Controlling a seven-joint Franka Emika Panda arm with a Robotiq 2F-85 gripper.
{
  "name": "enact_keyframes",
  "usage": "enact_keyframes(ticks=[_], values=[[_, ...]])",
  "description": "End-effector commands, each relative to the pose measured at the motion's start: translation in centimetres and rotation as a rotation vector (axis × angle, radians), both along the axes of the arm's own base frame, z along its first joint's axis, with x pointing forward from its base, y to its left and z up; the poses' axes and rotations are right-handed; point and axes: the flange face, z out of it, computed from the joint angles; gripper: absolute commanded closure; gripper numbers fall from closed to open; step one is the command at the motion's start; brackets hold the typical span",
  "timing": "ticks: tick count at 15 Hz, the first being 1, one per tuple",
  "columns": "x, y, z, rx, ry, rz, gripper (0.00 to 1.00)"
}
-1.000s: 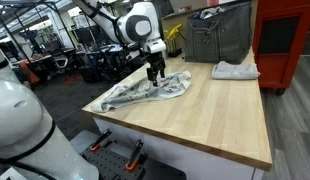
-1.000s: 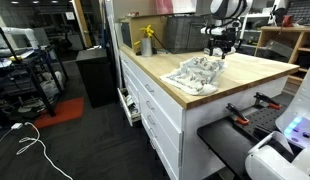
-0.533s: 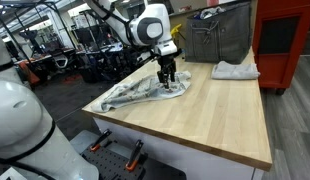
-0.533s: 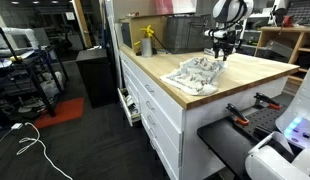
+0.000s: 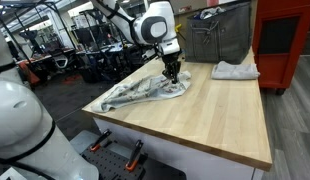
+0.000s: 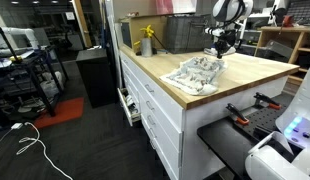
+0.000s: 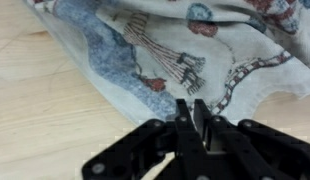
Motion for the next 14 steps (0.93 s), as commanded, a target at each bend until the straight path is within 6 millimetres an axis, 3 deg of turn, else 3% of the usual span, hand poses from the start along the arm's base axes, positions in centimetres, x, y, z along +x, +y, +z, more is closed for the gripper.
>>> enact_keyframes(ticks=[1, 8, 11, 14], values=[[1.0, -0.4, -0.7, -0.015, -0.021, -0.074, 1.0], [1.8, -0.9, -3.4, -0.04, -0.014, -0.09, 1.0], [2.5, -2.3, -5.3, -0.07, -0.017, -0.111, 1.0], [3.2, -3.9, -5.8, -0.086, -0.019, -0.129, 1.0]])
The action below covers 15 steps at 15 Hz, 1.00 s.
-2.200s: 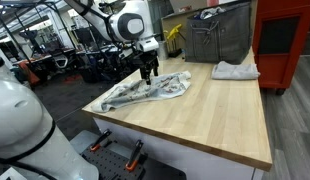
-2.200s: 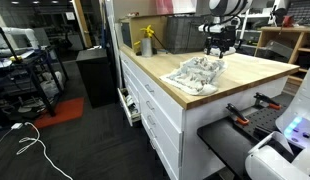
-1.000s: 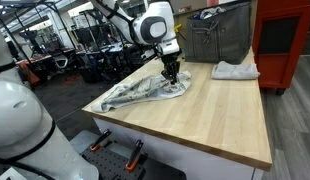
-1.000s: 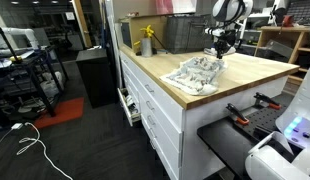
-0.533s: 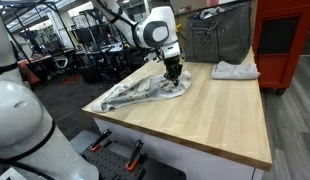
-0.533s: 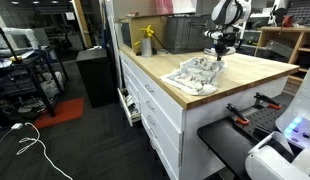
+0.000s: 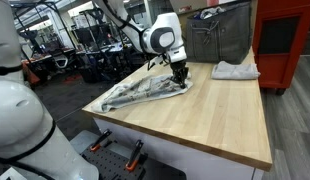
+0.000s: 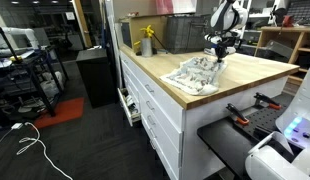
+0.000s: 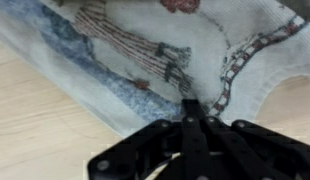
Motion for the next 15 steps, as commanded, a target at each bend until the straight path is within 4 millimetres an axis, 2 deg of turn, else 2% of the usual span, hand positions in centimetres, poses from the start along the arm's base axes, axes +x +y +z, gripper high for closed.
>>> enact_keyframes(ticks=[1, 8, 15], values=[[1.2, -2.2, -2.0, -0.043, -0.014, -0.076, 1.0], [0.5, -4.8, -4.0, -0.105, 0.019, -0.135, 1.0], [-2.3, -8.4, -5.5, -0.178, 0.084, -0.245, 1.0]])
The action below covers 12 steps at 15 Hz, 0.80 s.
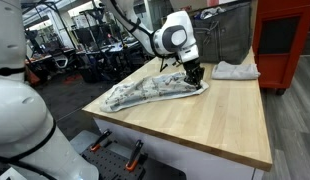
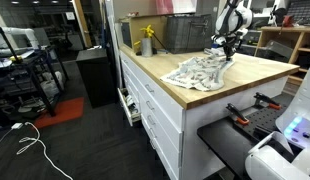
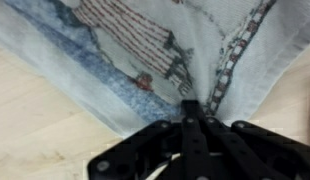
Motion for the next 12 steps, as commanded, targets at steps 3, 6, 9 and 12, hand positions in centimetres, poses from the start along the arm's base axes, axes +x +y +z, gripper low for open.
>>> enact_keyframes(ticks=[3, 6, 9, 12], values=[[-3.4, -3.9, -5.5, -0.075, 0.084, -0.133, 1.0], [-4.1, -4.8, -5.4, -0.093, 0.091, -0.166, 1.0], [-4.6, -5.4, -5.1, -0.103, 0.095, -0.196, 1.0], [-4.9, -5.2, -3.7, -0.084, 0.083, -0.209, 0.79]])
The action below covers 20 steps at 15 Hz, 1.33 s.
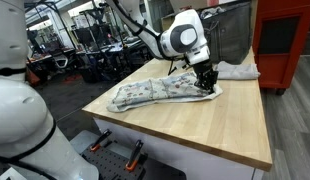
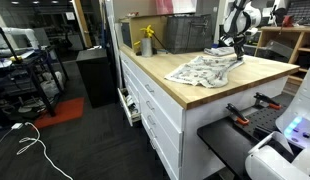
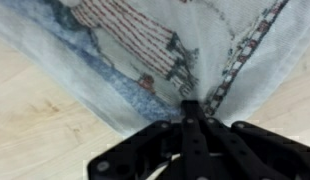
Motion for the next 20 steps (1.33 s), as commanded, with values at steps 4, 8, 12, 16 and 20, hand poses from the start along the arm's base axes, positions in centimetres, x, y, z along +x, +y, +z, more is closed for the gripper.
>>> enact_keyframes(ticks=[4, 8, 12, 16, 20], values=[[-3.5, 1.3, 0.0, 0.054, 0.029, -0.07, 0.52], [-6.6, 2.3, 5.5, 0.155, -0.022, -0.007, 0.22], [-8.3, 3.4, 12.2, 0.151, -0.127, 0.106, 0.0], [-9.9, 7.6, 19.9, 0.209, -0.184, 0.286, 0.0], [-10.8, 15.7, 23.9, 0.356, -0.134, 0.467, 0.0]])
